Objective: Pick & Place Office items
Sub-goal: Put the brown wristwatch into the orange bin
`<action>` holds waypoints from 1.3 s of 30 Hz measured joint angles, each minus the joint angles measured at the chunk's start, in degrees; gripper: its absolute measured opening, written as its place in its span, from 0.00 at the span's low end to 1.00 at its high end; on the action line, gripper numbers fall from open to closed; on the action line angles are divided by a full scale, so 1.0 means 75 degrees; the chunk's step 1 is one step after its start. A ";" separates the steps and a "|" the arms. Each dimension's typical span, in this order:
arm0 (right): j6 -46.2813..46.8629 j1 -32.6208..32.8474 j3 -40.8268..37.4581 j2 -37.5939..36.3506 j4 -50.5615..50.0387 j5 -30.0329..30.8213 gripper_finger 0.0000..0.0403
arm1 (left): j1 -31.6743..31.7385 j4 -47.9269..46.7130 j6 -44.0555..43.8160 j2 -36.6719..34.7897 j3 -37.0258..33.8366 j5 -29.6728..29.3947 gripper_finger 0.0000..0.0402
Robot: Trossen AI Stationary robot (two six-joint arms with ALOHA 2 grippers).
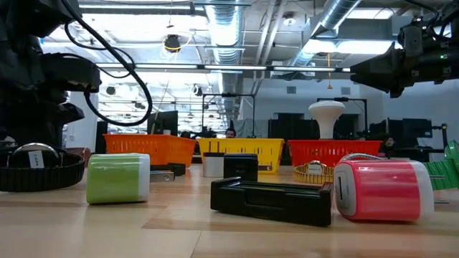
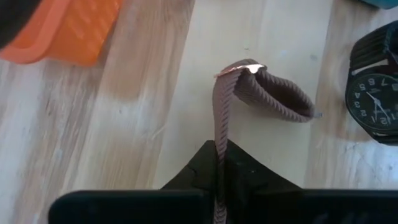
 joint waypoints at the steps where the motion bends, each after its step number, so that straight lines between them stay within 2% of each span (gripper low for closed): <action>1: 0.0000 0.0000 0.0000 -0.0001 0.0000 0.0000 0.45 | -0.0037 -0.0001 0.0000 -0.0019 0.0000 0.0001 0.01; 8: 0.0000 -0.0002 0.0000 0.0000 0.0003 -0.0002 0.45 | -0.0339 0.0042 0.0070 -0.0382 0.0327 -0.0236 0.01; 16: 0.0002 0.0000 0.0000 -0.0001 0.0003 -0.0003 0.45 | -0.0330 -0.0007 0.1299 -0.0882 0.0917 -0.0874 0.00; 22: 0.0000 -0.0001 0.0000 0.0000 -0.0009 -0.0003 0.45 | -0.0121 0.0045 0.2318 -0.1123 0.1217 -0.2037 0.00; 26: 0.0002 0.0000 0.0000 0.0000 -0.0006 -0.0003 0.45 | 0.0296 0.0461 0.3292 -0.1152 0.1320 -0.2574 0.01; 32: -0.0001 0.0000 0.0000 0.0000 -0.0006 -0.0003 0.45 | 0.1330 0.1413 0.4613 -0.1149 0.1320 -0.2596 0.01; 36: 0.0000 0.0000 0.0000 0.0000 -0.0005 -0.0003 0.45 | 0.2147 0.1748 0.4809 -0.1149 0.1320 -0.2591 0.01; 39: 0.0002 -0.0002 0.0000 -0.0001 -0.0003 -0.0003 0.45 | 0.2777 0.1785 0.4812 -0.1048 0.1320 -0.2205 0.01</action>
